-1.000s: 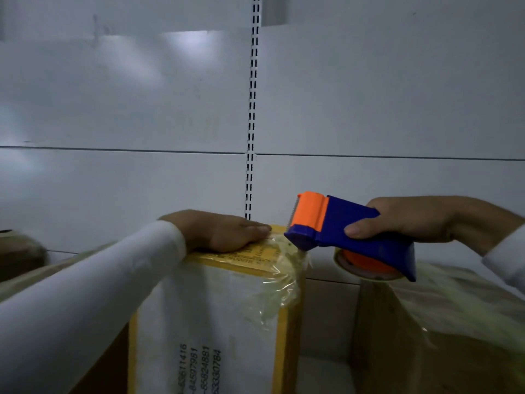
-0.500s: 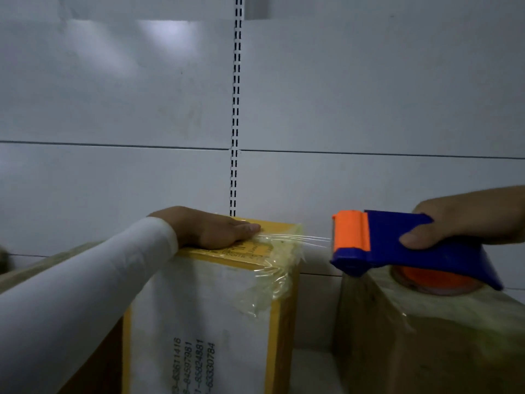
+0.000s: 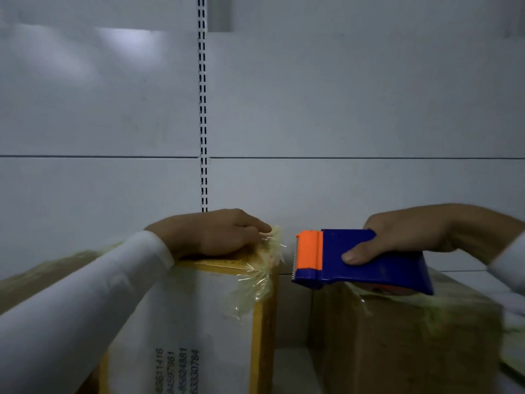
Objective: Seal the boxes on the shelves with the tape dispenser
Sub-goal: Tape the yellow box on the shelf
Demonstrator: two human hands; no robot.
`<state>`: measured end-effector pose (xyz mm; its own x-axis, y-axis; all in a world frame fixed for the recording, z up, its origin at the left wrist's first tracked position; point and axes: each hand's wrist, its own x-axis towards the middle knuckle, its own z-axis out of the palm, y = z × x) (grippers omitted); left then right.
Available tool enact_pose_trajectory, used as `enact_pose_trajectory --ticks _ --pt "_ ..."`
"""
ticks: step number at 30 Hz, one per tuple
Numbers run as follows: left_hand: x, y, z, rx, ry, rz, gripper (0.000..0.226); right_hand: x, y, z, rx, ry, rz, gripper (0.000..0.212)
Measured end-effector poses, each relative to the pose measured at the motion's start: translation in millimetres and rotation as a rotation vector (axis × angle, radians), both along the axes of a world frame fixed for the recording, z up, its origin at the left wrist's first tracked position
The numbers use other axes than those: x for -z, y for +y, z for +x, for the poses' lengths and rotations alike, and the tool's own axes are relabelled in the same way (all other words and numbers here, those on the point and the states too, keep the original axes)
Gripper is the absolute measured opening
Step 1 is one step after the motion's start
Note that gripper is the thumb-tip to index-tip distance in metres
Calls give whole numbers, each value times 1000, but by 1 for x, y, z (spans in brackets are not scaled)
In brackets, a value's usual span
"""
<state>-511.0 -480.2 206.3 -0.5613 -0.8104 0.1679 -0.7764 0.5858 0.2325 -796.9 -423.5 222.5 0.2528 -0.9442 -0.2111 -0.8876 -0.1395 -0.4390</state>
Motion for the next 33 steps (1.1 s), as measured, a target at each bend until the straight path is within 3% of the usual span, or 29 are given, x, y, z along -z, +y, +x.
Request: enact_pose_trajectory --ticks 6,10,16,23,27,33 --pt "5 3 -12 -63 -76 33 63 -2 -2 5 47 58 -5 67" --pt "7 3 -11 -71 -75 47 61 -4 -4 15 68 105 11 63" --pt "8 3 -12 -61 -92 69 54 -11 -14 47 112 256 -66 42" --pt "7 6 -9 -25 -52 -45 53 -8 -12 65 175 411 -185 44" --pt "10 10 -2 -18 11 -138 54 12 -14 60 278 636 -230 48" --pt "8 6 -4 44 -2 -111 50 15 -1 49 303 408 -244 49"
